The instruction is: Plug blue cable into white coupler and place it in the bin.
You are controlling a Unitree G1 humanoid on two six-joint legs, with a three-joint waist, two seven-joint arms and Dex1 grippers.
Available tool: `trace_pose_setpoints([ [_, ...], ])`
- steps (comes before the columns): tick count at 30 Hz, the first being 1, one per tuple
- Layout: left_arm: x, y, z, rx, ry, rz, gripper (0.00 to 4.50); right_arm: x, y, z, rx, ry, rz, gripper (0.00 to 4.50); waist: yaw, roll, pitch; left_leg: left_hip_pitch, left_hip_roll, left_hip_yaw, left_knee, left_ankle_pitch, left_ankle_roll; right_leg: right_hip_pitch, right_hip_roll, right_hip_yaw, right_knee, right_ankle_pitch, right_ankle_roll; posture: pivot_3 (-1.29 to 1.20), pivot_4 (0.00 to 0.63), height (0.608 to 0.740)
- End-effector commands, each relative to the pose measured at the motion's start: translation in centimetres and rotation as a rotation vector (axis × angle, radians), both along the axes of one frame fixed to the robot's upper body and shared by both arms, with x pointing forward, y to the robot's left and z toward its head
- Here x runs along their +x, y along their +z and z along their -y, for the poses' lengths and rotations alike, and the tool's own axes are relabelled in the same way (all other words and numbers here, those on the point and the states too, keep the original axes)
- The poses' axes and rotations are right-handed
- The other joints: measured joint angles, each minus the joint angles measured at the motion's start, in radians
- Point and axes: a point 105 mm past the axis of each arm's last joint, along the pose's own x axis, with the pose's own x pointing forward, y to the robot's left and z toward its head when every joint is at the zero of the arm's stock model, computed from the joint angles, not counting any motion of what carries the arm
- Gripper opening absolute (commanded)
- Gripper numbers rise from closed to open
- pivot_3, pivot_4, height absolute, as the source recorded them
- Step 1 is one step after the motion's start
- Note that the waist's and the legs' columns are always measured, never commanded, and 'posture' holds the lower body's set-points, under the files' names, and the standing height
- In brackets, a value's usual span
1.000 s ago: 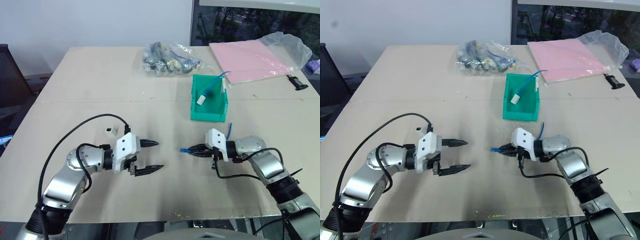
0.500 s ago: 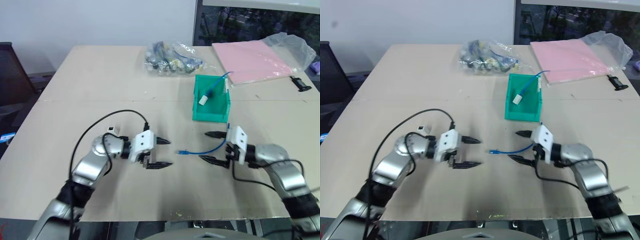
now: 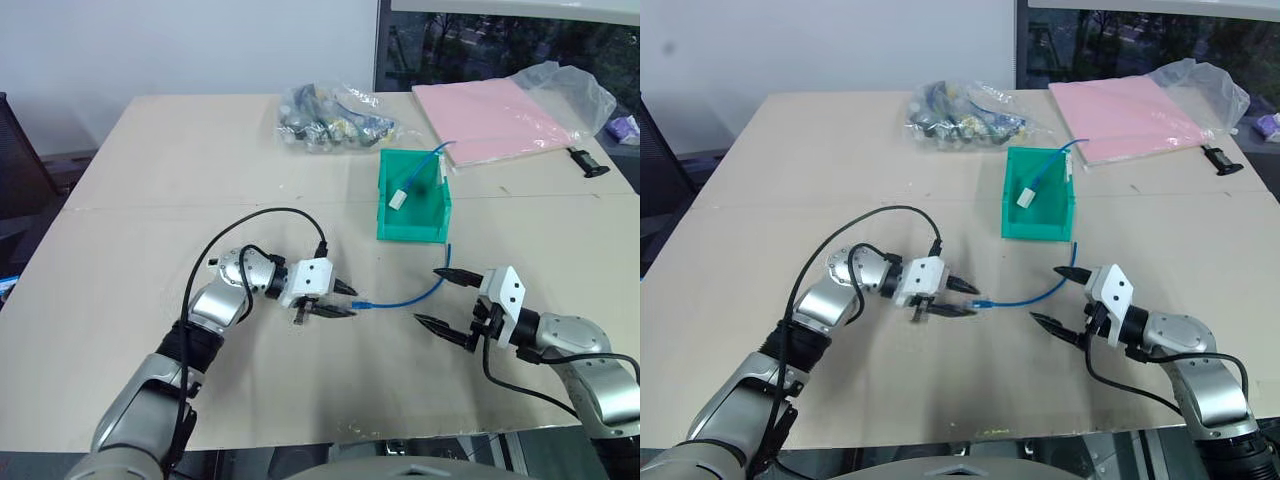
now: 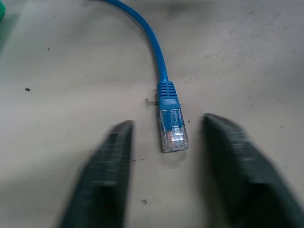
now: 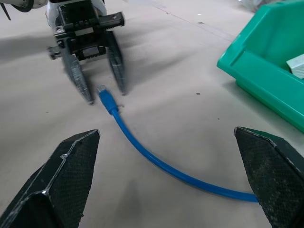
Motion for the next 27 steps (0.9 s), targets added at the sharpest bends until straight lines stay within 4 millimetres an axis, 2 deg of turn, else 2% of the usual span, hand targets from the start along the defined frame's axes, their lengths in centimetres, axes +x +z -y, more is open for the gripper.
trace_pose_setpoints([
  [1, -0.7, -1.6, -0.6, 0.058, -0.015, -0.044, 0.1, -0.1, 1.0, 0.0, 0.005, 0.004, 0.039, 4.5, -0.001, 0.0, 0.0, 0.0, 0.0, 0.0, 0.0, 0.0, 0.0, 0.0, 0.0, 0.0, 0.0, 0.0, 0.0, 0.0, 0.15, 0.74],
  [3, -0.8, -1.3, -0.1, 0.008, 0.004, -0.063, 0.01, -0.5, 1.7, -0.5, 0.086, 0.02, -0.003, 4.5, -0.001, 0.0, 0.0, 0.0, 0.0, 0.0, 0.0, 0.0, 0.0, 0.0, 0.0, 0.0, 0.0, 0.0, 0.0, 0.0, 0.15, 0.74],
  [5, -1.2, -0.6, 0.3, -0.055, 0.029, -0.149, 0.01, -1.6, 3.6, -1.2, 0.301, 0.051, -0.147, 4.5, -0.001, 0.0, 0.0, 0.0, 0.0, 0.0, 0.0, 0.0, 0.0, 0.0, 0.0, 0.0, 0.001, 0.0, 0.0, 0.0, 0.15, 0.74],
  [8, -1.9, 2.6, 1.6, -0.27, 0.089, -0.375, 0.01, -4.8, 4.9, -2.1, 0.445, 0.209, -0.38, 4.5, 0.0, 0.0, 0.0, -0.001, 0.001, -0.001, 0.0, 0.0, 0.0, 0.0, 0.0, -0.001, 0.0, 0.0, 0.0, 0.0, 0.15, 0.74],
  [10, -2.4, 4.5, 2.2, -0.384, 0.107, -0.532, 0.01, -5.9, 4.9, -2.4, 0.463, 0.255, -0.459, 4.5, 0.005, 0.0, 0.001, -0.002, 0.001, -0.002, 0.001, 0.0, 0.0, 0.0, -0.001, -0.001, 0.0, 0.0, 0.0, 0.0, 0.15, 0.74],
  [13, -4.0, 5.7, 2.3, -0.456, 0.083, -0.733, 0.01, -4.4, 4.3, -2.7, 0.475, 0.173, -0.45, 4.5, 0.001, -0.001, 0.001, -0.005, 0.001, -0.004, 0.008, -0.001, 0.001, 0.0, -0.001, -0.004, 0.001, 0.0, 0.002, 0.0, 0.15, 0.74],
  [16, -4.1, 6.2, 2.2, -0.521, 0.121, -0.825, 0.01, -4.0, 4.6, -3.3, 0.52, 0.175, -0.456, 4.5, -0.005, -0.001, 0.001, -0.003, 0.001, -0.003, 0.01, -0.001, 0.001, 0.002, -0.001, -0.003, 0.001, -0.001, 0.006, 0.0, 0.15, 0.74],
  [21, -3.8, 7.4, 2.5, -0.619, 0.142, -0.887, 0.01, -2.6, 4.4, -3.8, 0.513, 0.114, -0.406, 4.5, 0.002, -0.001, 0.001, -0.003, 0.001, -0.003, 0.013, -0.001, 0.002, 0.002, 0.0, -0.003, 0.001, 0.0, 0.009, 0.0, 0.15, 0.74],
  [27, -3.9, 7.0, 3.2, -0.595, 0.148, -0.875, 0.01, -2.5, 5.1, -4.7, 0.549, 0.149, -0.405, 4.5, 0.002, -0.001, 0.001, -0.005, 0.0, -0.003, 0.014, -0.001, 0.002, 0.002, 0.0, -0.001, 0.0, 0.002, 0.008, 0.0, 0.15, 0.74],
])
